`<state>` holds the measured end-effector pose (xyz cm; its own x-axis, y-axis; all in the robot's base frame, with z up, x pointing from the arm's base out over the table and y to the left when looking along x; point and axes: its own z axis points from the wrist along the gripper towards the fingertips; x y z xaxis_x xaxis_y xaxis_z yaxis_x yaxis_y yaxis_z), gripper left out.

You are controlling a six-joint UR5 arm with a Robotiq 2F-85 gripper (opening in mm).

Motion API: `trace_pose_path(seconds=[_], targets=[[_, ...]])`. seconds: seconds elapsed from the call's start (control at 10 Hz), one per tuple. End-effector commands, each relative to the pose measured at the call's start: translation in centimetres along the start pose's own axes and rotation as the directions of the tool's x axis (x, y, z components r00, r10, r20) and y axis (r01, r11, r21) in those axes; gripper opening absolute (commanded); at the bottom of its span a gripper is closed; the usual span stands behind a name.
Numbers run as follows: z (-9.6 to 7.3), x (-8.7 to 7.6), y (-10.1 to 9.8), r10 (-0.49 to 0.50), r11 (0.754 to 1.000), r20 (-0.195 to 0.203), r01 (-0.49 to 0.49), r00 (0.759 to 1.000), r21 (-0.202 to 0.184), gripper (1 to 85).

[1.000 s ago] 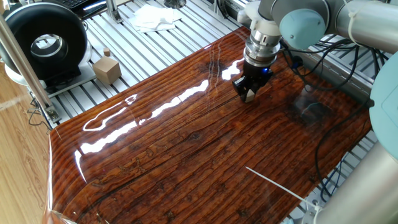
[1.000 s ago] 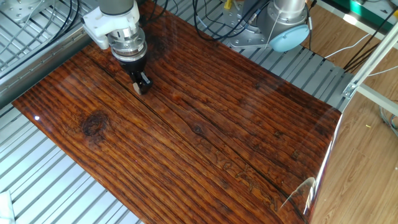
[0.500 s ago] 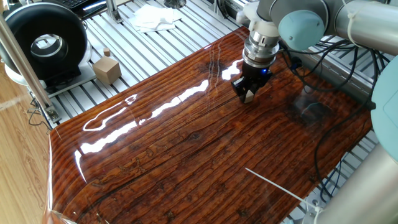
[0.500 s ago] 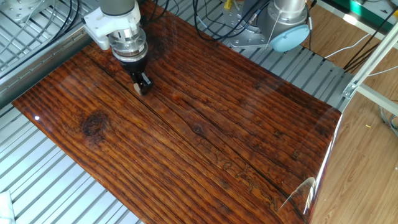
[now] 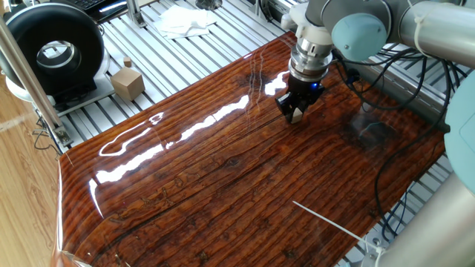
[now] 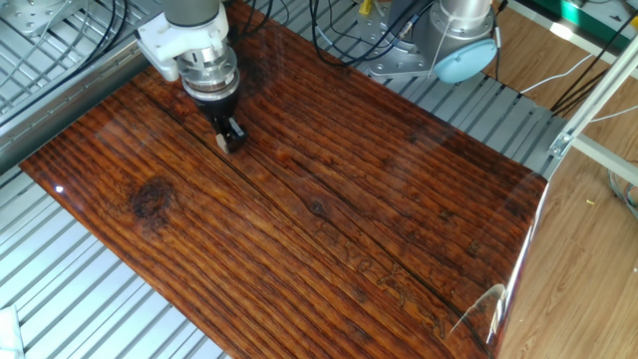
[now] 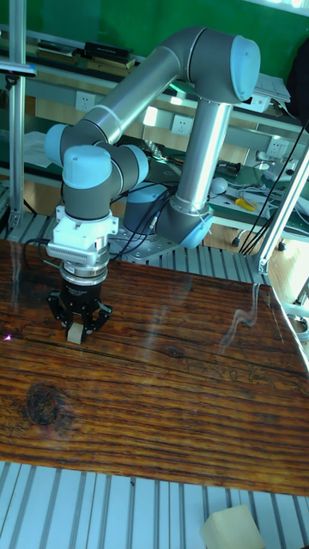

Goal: Hold a small block with the gripper and sweep it from left to right on the table

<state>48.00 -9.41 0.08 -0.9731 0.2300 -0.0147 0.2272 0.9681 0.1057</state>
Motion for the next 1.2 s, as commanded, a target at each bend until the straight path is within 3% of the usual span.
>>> trace_pose_path(seconds=[0.0,1.1], targets=[[-0.13,-0.09,0.42,0.013,1.0,0.002,-0.013,1.0,-0.019,1.0],[-0.19,0.11,0.45,-0.004,0.999,-0.008,0.004,1.0,-0.032,1.0]])
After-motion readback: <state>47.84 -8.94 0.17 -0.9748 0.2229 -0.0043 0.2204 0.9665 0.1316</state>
